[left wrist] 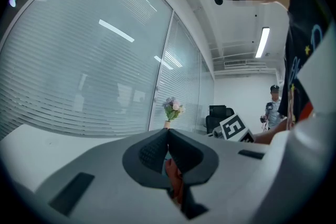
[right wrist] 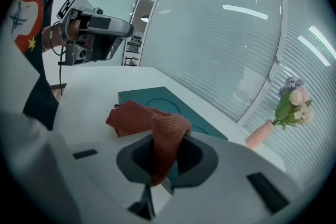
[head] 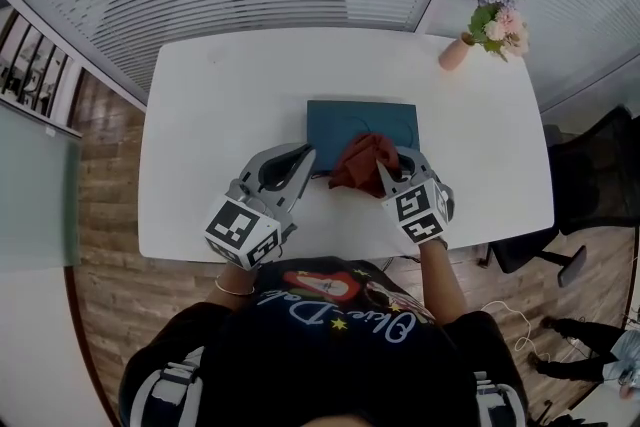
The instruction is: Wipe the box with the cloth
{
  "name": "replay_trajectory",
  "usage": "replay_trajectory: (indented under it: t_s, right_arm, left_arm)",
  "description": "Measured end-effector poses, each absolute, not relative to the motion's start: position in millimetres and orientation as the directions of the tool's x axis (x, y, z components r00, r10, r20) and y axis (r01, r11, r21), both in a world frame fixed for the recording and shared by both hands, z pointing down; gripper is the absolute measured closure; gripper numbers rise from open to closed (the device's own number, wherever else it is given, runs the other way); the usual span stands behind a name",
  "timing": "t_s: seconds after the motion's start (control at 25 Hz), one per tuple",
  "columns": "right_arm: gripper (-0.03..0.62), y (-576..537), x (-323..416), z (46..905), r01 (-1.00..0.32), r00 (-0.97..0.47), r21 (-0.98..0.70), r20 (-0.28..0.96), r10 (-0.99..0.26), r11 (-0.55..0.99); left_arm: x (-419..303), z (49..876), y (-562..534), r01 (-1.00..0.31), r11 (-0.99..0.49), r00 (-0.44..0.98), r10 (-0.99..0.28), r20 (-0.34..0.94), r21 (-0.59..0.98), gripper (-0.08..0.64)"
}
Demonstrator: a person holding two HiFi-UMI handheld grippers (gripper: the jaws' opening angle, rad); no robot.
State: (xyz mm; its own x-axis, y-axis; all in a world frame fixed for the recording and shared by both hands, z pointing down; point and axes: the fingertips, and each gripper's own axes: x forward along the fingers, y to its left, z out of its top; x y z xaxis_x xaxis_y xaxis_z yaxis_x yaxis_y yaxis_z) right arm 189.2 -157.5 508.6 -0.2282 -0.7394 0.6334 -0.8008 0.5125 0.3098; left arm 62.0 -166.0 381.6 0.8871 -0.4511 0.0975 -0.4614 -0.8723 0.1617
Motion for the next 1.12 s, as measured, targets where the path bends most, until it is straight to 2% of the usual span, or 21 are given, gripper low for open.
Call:
replay_trajectory:
  t_s: [0.48,1.12]
  right_arm:
    - [0.555,-141.4,240.6,510.9,-0.856,-0.112,0.327,0.640,-0.760,0.401]
    - [0.554,-121.9,289.1,511.4,-0.903,-0.034,0.314,0.627,-0.778,0.292]
  left_arm:
    - [69.6,383.8,-159.9,-0.442,-0.882,0.897,-0.430,0.103,0.163,0.557]
    - [79.5,380.9,-144.9,-0.452,-0.880,0.891,-0.439,0.116,0.144,0.557]
